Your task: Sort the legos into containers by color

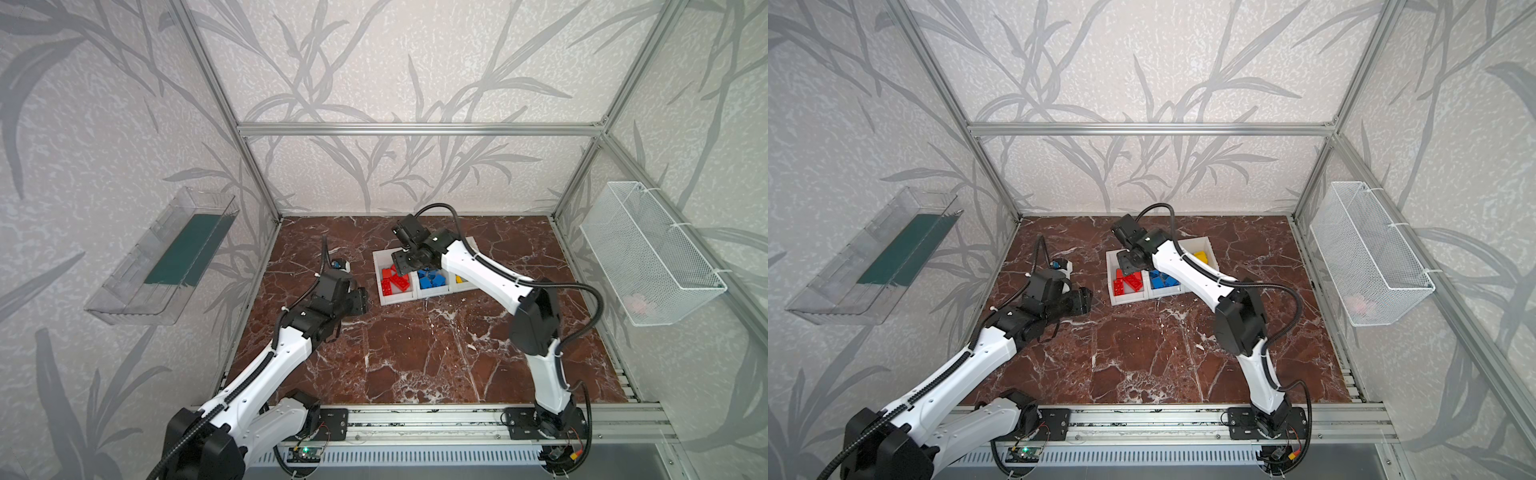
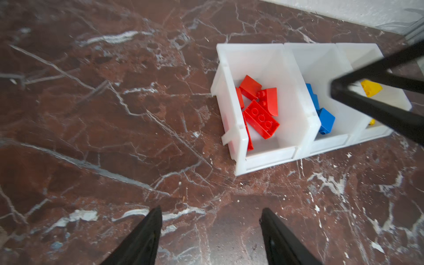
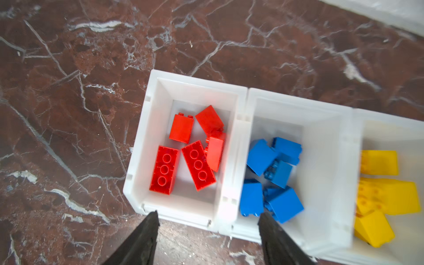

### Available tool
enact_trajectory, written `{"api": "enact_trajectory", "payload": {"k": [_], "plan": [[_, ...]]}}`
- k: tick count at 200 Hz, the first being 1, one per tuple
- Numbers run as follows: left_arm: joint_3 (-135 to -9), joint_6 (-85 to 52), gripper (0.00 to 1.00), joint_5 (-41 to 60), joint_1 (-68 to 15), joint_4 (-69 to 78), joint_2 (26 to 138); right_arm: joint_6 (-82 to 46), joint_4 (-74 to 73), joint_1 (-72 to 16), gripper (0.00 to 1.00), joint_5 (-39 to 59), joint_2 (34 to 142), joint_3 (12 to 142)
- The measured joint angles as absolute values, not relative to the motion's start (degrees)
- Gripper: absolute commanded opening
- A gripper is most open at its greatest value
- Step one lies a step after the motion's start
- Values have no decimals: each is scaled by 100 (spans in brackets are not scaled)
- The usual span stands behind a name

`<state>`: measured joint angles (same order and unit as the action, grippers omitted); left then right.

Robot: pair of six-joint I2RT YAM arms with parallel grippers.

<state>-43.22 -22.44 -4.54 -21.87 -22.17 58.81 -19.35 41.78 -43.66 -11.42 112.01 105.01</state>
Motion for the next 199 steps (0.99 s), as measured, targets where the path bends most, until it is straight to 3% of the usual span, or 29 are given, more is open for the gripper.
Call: {"api": "enact_trajectory", "payload": {"k": [24,47,87,131,174,199], "plan": [[-4471,-1940,82,-823,-1935,-1892,5885,-1682,2941,-4003,77,-1345,9511,8534],[-4252,-1640,99,-1494,-1710,-1063,5889,-1535,1623,-3321,85,-1656,7856,6595],[-3120,-1393,99,-3186,-1122,475,6167,-895,51,-1966,95,-2003,6248,4110],[-2309,-888,99,-3621,-803,2067,7179,-117,-1612,-1636,99,-2093,6847,2359],[-2665,-445,99,-2814,-425,3365,8689,252,-3048,-1299,99,-2023,8291,2346],[-2746,-405,99,-2311,-233,3614,8818,242,-4576,-825,99,-1597,8989,2137]]}}
